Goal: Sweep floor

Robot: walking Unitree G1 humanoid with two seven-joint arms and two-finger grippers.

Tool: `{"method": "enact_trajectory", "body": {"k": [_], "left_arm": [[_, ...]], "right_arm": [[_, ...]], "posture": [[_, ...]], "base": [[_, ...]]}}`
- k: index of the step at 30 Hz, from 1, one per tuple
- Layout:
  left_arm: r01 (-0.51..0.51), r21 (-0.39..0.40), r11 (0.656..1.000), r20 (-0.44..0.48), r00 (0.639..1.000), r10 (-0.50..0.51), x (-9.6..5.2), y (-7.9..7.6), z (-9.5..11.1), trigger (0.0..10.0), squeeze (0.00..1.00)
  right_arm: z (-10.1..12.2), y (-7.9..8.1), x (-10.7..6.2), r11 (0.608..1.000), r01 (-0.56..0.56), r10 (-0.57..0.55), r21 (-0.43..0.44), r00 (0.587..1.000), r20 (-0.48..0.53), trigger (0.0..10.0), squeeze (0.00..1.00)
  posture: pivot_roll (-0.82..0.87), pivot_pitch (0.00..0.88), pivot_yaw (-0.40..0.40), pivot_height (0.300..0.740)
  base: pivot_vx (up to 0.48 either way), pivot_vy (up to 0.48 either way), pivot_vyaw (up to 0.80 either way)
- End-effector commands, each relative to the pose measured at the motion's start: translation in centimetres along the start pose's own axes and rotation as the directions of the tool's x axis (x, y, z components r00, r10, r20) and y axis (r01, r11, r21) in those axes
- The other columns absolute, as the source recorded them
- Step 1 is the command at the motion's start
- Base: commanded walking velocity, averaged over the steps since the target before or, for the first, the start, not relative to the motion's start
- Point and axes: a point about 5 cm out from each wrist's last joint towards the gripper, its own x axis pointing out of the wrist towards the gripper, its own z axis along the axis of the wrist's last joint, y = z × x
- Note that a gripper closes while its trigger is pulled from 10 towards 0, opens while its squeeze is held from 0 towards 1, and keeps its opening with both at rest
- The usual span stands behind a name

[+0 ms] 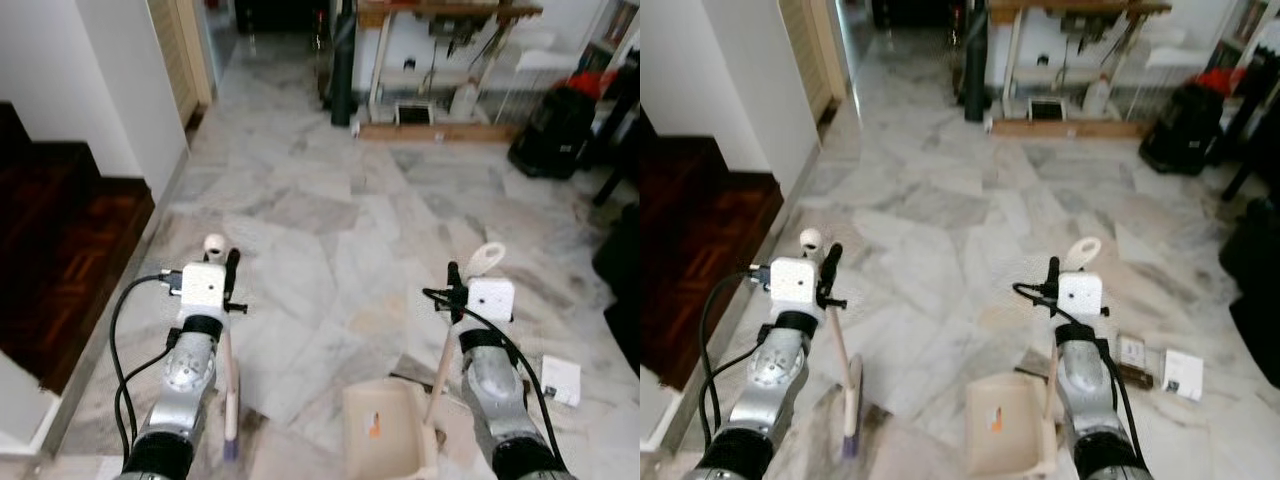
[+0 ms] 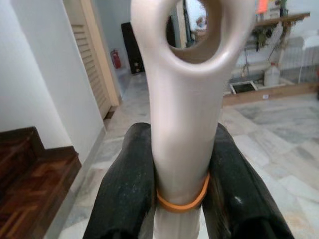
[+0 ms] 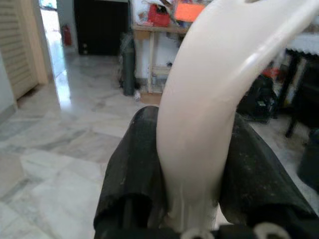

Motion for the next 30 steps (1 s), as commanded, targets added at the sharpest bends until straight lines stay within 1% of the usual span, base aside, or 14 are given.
{"method": "enact_trajectory", "body": {"k": [1, 13, 30], "left_arm": [[0.012, 0.008, 1.000, 0.042, 0.999, -0.012, 0.4, -0.4, 0.7, 10.0, 0.00], [0.005, 0.006, 1.000, 0.046, 0.999, -0.005, 0.4, -0.4, 0.8, 10.0, 0.00], [0.012, 0.009, 1.000, 0.045, 0.999, -0.012, 0.3, -0.4, 0.7, 10.0, 0.00]], "right_arm": [[1.1, -0.6, 0.5, 1.000, 0.016, -0.016, -0.004, 0.998, 0.057, 10.0, 0.00], [1.7, -0.6, 0.7, 1.000, 0.020, -0.020, 0.002, 0.997, 0.080, 10.0, 0.00], [0.5, -1.1, -0.1, 0.999, 0.042, -0.042, -0.002, 0.999, 0.035, 10.0, 0.00]], "posture": [[0.03, 0.000, -0.005, 0.740], [0.03, 0.000, -0.008, 0.740], [0.03, 0.000, -0.001, 0.740]], "base": [[0.000, -0.334, 0.00], [0.000, -0.336, 0.00], [0.000, -0.336, 0.00]]}}
